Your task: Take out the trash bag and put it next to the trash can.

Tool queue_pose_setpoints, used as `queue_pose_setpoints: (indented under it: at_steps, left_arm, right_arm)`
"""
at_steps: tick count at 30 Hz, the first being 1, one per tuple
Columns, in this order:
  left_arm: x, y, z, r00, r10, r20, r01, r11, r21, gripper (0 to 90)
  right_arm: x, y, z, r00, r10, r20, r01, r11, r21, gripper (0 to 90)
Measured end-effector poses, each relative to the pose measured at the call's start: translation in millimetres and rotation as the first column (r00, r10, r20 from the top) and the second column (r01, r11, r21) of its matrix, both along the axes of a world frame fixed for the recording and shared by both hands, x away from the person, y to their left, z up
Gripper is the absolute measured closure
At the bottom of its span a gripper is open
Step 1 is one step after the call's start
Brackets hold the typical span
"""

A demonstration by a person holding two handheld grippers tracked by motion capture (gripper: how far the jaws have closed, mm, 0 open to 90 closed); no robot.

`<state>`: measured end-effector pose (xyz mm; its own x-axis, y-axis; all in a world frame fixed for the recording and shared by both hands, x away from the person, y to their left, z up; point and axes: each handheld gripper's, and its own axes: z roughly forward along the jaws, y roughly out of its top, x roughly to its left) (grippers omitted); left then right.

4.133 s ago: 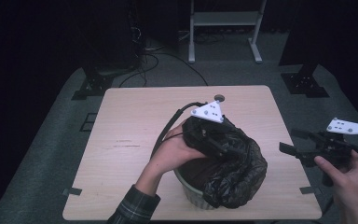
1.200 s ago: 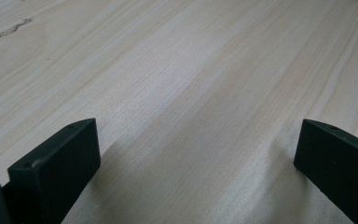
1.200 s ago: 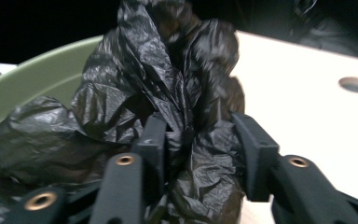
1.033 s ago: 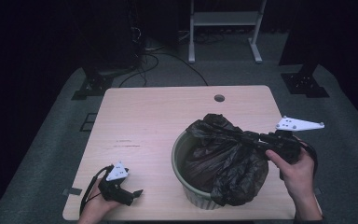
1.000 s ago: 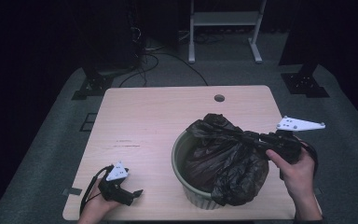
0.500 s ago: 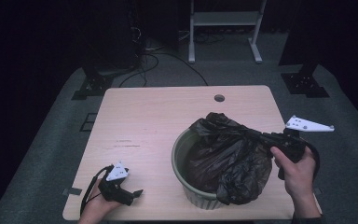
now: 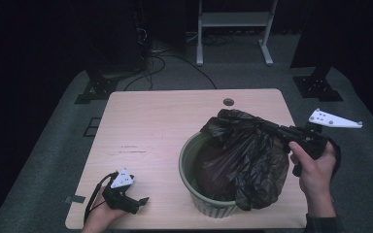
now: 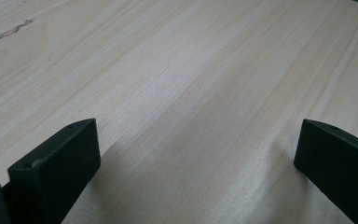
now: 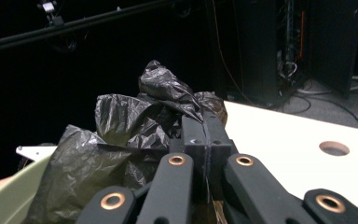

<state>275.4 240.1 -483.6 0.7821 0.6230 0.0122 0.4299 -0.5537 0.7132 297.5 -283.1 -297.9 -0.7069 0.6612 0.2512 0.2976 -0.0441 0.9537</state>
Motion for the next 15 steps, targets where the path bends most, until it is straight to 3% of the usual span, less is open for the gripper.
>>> queue_pose_setpoints:
  at_steps: [15]
  left_arm:
    - [-0.1, 0.0, 0.0, 1.0000, 0.001, 0.000, -0.001, 1.0000, 0.000, 0.0]
  right_arm:
    - [10.2, -14.0, 54.4, 0.9934, -0.045, 0.105, 0.046, 0.999, -0.002, 90.0]
